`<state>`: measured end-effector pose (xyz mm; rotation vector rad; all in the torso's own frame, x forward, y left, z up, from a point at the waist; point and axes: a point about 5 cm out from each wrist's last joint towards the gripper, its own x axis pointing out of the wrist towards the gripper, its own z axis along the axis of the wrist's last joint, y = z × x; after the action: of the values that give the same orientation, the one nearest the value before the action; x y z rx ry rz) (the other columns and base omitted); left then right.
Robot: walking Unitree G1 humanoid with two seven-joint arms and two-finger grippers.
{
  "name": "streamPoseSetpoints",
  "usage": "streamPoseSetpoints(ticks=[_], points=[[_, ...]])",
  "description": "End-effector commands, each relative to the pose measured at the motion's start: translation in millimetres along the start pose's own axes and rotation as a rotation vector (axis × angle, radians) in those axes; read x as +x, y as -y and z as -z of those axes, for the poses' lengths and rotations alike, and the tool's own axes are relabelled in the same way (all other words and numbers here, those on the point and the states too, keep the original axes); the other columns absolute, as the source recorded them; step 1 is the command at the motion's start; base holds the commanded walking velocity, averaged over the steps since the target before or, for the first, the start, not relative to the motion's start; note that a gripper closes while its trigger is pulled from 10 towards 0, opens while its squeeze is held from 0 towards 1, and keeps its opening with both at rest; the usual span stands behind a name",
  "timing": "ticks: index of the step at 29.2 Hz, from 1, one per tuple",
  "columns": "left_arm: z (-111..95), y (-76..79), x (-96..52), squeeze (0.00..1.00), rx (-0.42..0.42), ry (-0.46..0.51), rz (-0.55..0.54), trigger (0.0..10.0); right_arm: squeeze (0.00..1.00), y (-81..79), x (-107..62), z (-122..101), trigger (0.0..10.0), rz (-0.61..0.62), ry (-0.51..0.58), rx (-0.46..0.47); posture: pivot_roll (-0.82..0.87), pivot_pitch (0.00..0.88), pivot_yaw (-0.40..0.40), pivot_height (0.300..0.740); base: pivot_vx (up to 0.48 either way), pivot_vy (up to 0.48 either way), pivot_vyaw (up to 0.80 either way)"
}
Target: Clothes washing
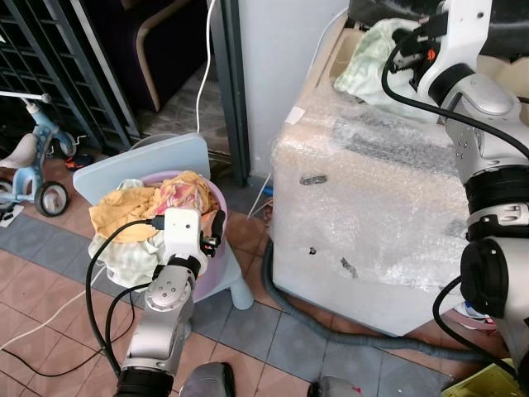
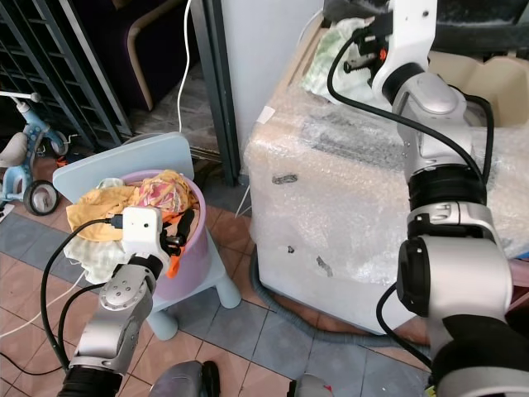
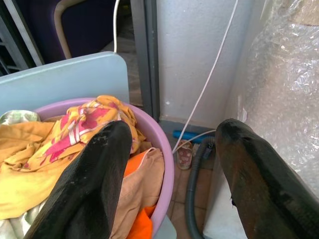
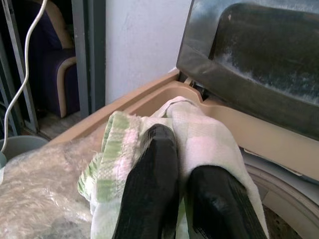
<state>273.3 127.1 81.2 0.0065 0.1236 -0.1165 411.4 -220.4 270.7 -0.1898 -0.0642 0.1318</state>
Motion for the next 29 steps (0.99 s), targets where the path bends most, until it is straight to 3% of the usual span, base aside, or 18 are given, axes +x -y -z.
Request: streamPoseSetpoints(ticks=[1,3,6,9,12,14,17,20,25,27,28,29], points=[[2,-4.5,0.0,0.0,0.015,-0.008,-0.02,10.0,1.0,1.7,3.2,-6,10.0,0.039,-0.015,-0.047,-0.01,0.042,0.031,0.74,0.0,0.0,0.0],[2,-8.0,-0.3,0.0,0.018,-0.01,-0.033,10.0,1.0,7.0,3.0,2,10.0,0.124,-0.069,-0.08,-0.01,0.043,0.032,0.74,0.0,0.0,0.0],[4,-5.8,-1.4,0.0,0.02,-0.015,-0.025,10.0,1.0,20.0,-0.6,10,10.0,0.237,-0.079,0.0,-0.02,0.046,0.037,0.74,0.0,0.0,0.0],[4,-3.2,-0.6,0.0,0.021,-0.018,-0.013,10.0,1.0,38.1,-8.0,7,10.0,0.346,-0.057,-0.127,-0.03,0.046,0.046,0.74,0.0,0.0,0.0],[4,-1.9,1.9,0.0,0.021,-0.018,-0.002,10.0,1.0,44.0,-15.1,34,10.0,0.34,-0.202,-0.039,-0.04,0.043,0.052,0.74,0.0,0.0,0.0],[3,-1.4,2.7,0.0,0.023,-0.015,0.002,10.0,1.0,44.9,-16.4,36,10.0,0.326,-0.202,-0.037,-0.04,0.043,0.052,0.74,0.0,0.0,0.0],[2,-2.2,5.2,0.0,0.026,-0.012,0.003,10.0,1.0,32.2,-17.2,46,10.0,0.086,-0.217,-0.079,-0.05,0.043,0.054,0.74,0.0,0.0,0.0],[2,-2.4,4.3,0.0,0.027,-0.012,0.002,10.0,1.0,23.0,-19.7,55,10.0,-0.046,-0.237,-0.107,-0.04,0.043,0.053,0.74,0.0,0.0,0.0],[3,-3.1,2.1,0.0,0.026,-0.014,-0.003,10.0,1.0,31.6,-28.4,61,10.0,-0.016,-0.205,-0.128,-0.03,0.048,0.054,0.74,0.0,0.0,0.0],[3,-3.6,1.8,0.0,0.026,-0.015,-0.004,10.0,1.0,36.3,-30.4,56,10.0,0.023,-0.15,-0.142,-0.04,0.05,0.056,0.74,0.0,0.0,0.0],[4,-4.2,1.4,0.0,0.026,-0.017,-0.004,10.0,1.0,42.8,-33.6,43,10.0,0.097,-0.017,-0.165,-0.04,0.052,0.058,0.74,0.0,0.0,0.0],[4,-4.2,1.4,0.0,0.026,-0.017,-0.004,10.0,1.0,42.8,-33.6,43,10.0,0.097,-0.017,-0.165,-0.04,0.052,0.058,0.74,0.0,0.0,0.0]])
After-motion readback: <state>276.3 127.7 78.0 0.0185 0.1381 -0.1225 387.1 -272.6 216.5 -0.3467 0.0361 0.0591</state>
